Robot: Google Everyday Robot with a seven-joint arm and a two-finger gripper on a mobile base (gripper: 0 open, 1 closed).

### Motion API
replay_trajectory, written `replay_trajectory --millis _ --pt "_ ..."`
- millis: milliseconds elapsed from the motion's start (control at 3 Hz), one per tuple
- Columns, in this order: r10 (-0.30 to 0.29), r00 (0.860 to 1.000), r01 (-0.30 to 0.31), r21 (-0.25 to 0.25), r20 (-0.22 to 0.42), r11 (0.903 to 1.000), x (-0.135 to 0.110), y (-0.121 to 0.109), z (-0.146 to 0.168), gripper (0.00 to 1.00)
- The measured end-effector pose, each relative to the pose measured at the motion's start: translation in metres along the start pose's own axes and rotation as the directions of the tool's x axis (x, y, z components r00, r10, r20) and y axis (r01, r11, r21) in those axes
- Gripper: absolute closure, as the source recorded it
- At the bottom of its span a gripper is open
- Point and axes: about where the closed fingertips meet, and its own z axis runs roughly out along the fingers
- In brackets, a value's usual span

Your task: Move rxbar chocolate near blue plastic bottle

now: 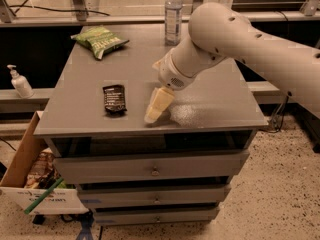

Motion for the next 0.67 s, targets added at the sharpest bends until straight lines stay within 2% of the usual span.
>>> replay_trajectory --millis 333,667 --pt "0.0 1.0 0.0 0.0 0.0 1.0 0.0 0.0 0.0 0.0" --pt "0.0 0.997 0.003 -0.03 0.073 0.9995 -0.016 0.003 0.005 0.0"
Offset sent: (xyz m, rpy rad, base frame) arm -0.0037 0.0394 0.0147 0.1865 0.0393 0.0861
